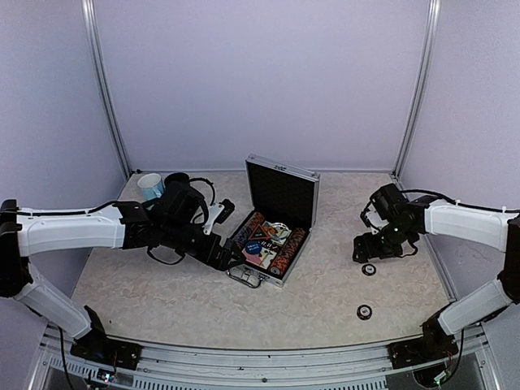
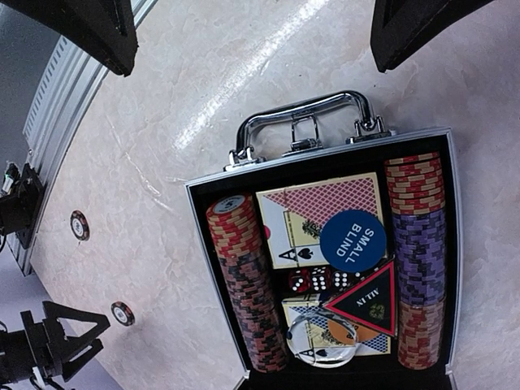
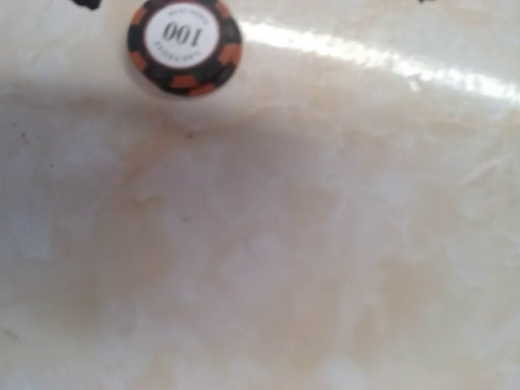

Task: Pack up texas hold em set
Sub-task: Pick up the pile of poker chips from the pile of poker chips.

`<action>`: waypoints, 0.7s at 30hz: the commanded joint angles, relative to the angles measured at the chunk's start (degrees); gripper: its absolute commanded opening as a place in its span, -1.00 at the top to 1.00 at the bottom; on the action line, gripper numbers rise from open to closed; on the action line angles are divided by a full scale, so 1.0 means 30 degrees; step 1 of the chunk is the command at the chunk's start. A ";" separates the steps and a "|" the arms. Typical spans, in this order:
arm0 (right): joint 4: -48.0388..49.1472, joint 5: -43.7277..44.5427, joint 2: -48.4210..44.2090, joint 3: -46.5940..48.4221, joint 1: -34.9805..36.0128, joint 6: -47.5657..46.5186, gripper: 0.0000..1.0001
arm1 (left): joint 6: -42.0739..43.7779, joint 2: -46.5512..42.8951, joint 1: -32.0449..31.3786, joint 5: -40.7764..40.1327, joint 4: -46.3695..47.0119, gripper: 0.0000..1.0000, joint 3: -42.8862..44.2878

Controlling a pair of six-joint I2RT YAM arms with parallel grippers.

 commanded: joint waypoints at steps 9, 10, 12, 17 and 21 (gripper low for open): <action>0.1031 -0.1525 0.1803 -0.1390 -0.1819 -0.0188 -0.58 | 0.0191 0.0868 0.0169 0.0495 0.0423 -0.98 0.0532; 0.1116 -0.1532 0.1870 -0.1459 -0.1885 -0.0220 -0.57 | 0.0198 0.0929 0.0161 0.0539 0.0465 -0.98 0.0532; 0.1208 -0.1612 0.2050 -0.1505 -0.2039 -0.0273 -0.57 | 0.0201 0.1014 0.0161 0.0668 0.0507 -0.98 0.0532; 0.1457 -0.1818 0.2585 -0.1498 -0.2169 -0.0438 -0.49 | 0.0258 0.1142 0.0182 0.0765 0.0597 -0.98 0.0503; 0.1582 -0.1812 0.3030 -0.1438 -0.2171 -0.0496 -0.32 | 0.0269 0.1173 0.0197 0.0839 0.0664 -0.98 0.0422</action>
